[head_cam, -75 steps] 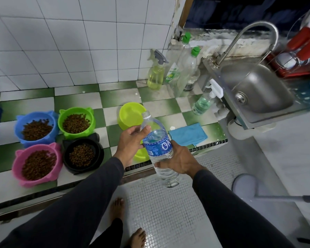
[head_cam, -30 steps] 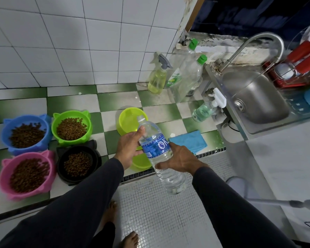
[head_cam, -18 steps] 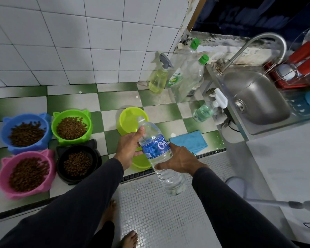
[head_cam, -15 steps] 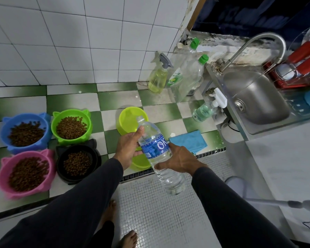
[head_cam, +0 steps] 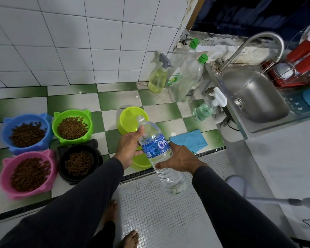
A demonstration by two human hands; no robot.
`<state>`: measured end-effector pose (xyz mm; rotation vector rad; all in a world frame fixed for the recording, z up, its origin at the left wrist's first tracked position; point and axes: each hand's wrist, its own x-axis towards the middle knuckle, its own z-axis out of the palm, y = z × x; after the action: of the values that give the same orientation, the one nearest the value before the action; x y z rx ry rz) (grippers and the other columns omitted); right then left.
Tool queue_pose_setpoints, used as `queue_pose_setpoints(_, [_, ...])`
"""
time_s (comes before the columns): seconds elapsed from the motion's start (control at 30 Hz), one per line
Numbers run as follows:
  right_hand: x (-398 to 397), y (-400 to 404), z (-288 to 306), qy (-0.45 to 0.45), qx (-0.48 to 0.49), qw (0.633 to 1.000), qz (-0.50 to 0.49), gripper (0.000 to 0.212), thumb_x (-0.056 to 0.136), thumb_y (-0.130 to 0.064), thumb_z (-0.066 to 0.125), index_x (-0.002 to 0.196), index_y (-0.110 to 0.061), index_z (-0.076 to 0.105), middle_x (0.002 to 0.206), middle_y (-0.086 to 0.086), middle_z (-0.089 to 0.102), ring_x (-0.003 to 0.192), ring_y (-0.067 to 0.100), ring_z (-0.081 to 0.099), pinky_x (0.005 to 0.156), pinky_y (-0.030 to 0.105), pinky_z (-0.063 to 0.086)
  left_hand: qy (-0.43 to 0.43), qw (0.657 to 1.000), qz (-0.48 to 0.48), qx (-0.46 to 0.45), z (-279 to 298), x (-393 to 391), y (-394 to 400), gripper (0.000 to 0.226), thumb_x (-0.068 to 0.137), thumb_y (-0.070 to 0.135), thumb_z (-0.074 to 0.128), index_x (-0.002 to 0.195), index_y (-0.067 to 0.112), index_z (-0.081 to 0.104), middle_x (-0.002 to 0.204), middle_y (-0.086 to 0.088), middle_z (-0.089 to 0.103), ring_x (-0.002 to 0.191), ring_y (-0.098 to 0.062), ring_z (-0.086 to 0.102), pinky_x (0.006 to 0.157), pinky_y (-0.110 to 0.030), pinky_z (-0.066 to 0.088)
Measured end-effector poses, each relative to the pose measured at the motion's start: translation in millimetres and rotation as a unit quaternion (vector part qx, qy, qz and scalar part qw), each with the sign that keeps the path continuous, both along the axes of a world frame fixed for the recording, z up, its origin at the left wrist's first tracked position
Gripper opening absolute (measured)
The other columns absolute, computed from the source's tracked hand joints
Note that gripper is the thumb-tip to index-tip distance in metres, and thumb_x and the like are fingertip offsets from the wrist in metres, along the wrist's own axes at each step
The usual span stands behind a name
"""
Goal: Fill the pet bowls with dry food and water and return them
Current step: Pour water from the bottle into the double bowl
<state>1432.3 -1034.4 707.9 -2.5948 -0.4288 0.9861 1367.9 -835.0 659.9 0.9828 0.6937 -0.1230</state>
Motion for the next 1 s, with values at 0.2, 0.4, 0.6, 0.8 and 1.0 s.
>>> queue_pose_setpoints(0.2, [-1.4, 2.1, 1.5, 0.005, 0.001, 1.000, -0.008, 0.089, 0.045, -0.073, 0.082, 0.121, -0.034, 0.057, 0.111, -0.009, 0.071, 0.098, 0.013, 0.066, 0.093, 0.037, 0.055, -0.004, 1.000, -0.004, -0.001, -1.5, -0.7, 2.0, 0.060, 0.075, 0.066, 0.075, 0.109, 0.017, 0.073, 0.108, 0.001, 0.080, 0.099, -0.019, 0.077, 0.078, -0.040, 0.061])
queue_pose_setpoints(0.4, [-1.5, 1.8, 2.2, 0.003, -0.005, 1.000, -0.002, 0.089, 0.046, -0.073, 0.082, 0.121, -0.033, 0.057, 0.112, -0.008, 0.071, 0.099, 0.014, 0.067, 0.094, 0.039, 0.056, -0.002, 1.000, -0.006, 0.000, -4.5, 0.7, 1.3, 0.058, 0.077, 0.065, 0.074, 0.110, 0.017, 0.073, 0.109, 0.002, 0.080, 0.102, -0.019, 0.076, 0.078, -0.041, 0.061])
queue_pose_setpoints(0.6, [-0.6, 0.1, 2.4, 0.007, -0.003, 1.000, -0.005, 0.089, 0.046, -0.073, 0.082, 0.122, -0.034, 0.057, 0.112, -0.008, 0.071, 0.099, 0.012, 0.066, 0.094, 0.038, 0.056, -0.006, 1.000, -0.014, 0.006, -6.8, 2.0, 0.4, 0.063, 0.074, 0.069, 0.074, 0.110, 0.018, 0.073, 0.108, 0.003, 0.080, 0.098, -0.017, 0.077, 0.075, -0.039, 0.061])
queue_pose_setpoints(0.8, [0.4, -0.8, 0.2, 0.007, -0.002, 1.000, -0.010, 0.089, 0.045, -0.073, 0.083, 0.122, -0.037, 0.057, 0.112, -0.010, 0.071, 0.098, 0.010, 0.066, 0.092, 0.035, 0.055, -0.009, 1.000, -0.019, 0.007, -7.9, 2.1, 0.1, 0.066, 0.072, 0.072, 0.075, 0.110, 0.018, 0.073, 0.109, 0.002, 0.080, 0.097, -0.016, 0.077, 0.073, -0.037, 0.062])
queue_pose_setpoints(1.0, [0.7, -2.3, -2.4, 0.003, -0.005, 1.000, -0.002, 0.087, 0.045, -0.074, 0.083, 0.119, -0.036, 0.057, 0.107, -0.011, 0.071, 0.094, 0.008, 0.066, 0.090, 0.034, 0.056, -0.006, 1.000, -0.017, 0.003, -5.9, 1.4, -0.2, 0.063, 0.074, 0.069, 0.074, 0.111, 0.018, 0.073, 0.108, 0.002, 0.080, 0.097, -0.016, 0.077, 0.078, -0.040, 0.061])
